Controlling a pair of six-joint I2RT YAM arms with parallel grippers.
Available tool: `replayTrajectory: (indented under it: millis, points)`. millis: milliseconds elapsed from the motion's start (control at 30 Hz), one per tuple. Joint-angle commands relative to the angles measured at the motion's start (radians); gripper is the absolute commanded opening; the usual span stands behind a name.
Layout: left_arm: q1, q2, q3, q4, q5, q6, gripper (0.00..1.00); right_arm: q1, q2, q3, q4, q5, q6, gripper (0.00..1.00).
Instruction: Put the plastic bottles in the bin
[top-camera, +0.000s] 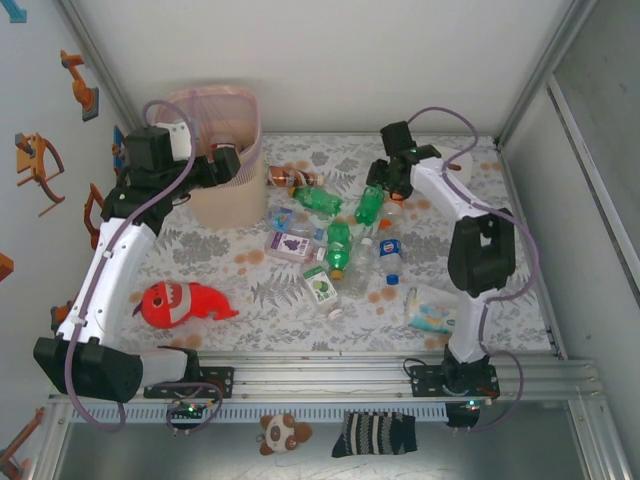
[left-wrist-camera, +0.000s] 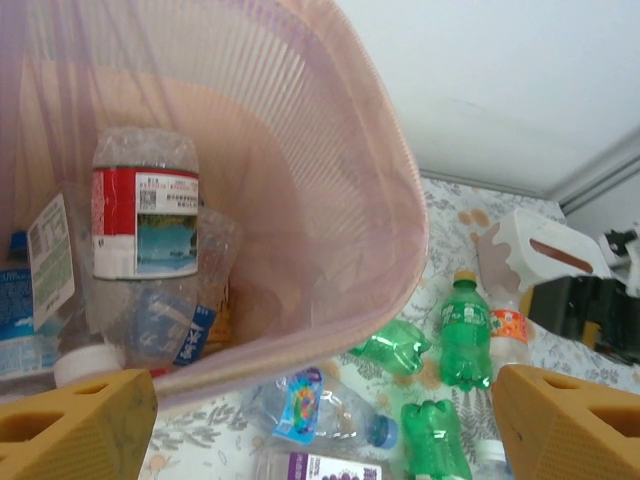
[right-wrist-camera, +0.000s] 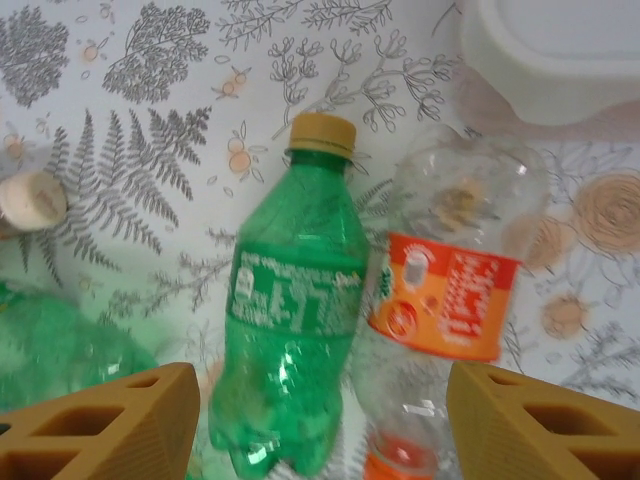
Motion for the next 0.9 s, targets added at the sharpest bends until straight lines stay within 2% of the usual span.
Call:
replayTrajectory:
  millis: [0, 233, 433, 867]
  points:
    - [-0.007, -0.007, -0.019, -0.084, -0.010, -0.027, 0.87, 0.016, 0.052, 0.074, -0.029, 0.057, 0.068, 0.64]
    - [-0.009, 0.006, -0.021, -0.135, -0.024, -0.060, 0.86, 0.039, 0.138, 0.111, -0.031, 0.040, 0.106, 0.64]
    - [-0.007, 0.031, 0.001, -0.181, -0.059, -0.046, 0.91, 0.041, 0.202, 0.141, -0.033, 0.027, 0.106, 0.67]
    - [-0.005, 0.022, -0.016, -0.185, -0.024, -0.028, 0.94, 0.045, 0.325, 0.223, -0.046, 0.015, 0.110, 0.67]
